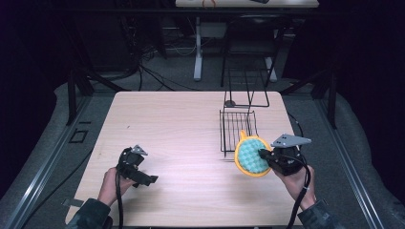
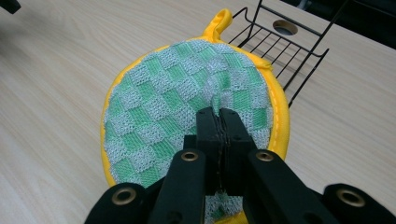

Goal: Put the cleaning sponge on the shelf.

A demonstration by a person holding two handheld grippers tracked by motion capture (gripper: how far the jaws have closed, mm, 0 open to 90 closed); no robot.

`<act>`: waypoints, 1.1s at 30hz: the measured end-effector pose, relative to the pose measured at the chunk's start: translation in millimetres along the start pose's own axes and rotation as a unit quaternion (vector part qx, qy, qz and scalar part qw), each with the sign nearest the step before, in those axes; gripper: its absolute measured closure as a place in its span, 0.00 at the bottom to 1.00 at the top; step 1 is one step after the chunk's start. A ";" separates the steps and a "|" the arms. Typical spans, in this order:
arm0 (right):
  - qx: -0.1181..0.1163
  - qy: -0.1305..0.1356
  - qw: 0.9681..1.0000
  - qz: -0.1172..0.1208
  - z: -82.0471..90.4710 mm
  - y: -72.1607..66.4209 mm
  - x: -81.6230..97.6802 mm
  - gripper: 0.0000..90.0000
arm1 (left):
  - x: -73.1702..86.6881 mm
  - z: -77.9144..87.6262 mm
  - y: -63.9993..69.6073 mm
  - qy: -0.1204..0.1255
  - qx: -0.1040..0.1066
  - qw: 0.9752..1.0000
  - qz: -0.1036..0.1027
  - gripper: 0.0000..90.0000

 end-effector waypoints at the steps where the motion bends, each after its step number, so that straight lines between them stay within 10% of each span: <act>1: 0.002 0.003 1.000 -0.001 0.3 0.8 -1.0 0.98 | -0.1 -0.1 0.4 0.000 0.000 1.000 0.000 0.00; 33: 0.021 0.014 1.000 -0.008 -34.9 8.8 -30.7 0.98 | 0.1 -0.2 -0.7 0.001 -0.002 1.000 0.004 0.00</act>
Point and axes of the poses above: each handheld gripper's, and its own axes: z roughly backward along the jaws, x roughly out of its underside, y roughly to its right, the point moved 2 cm from there along -z, roughly forward along the jaws, and after that the axes turned 11 degrees about x, right-handed, at the moved point
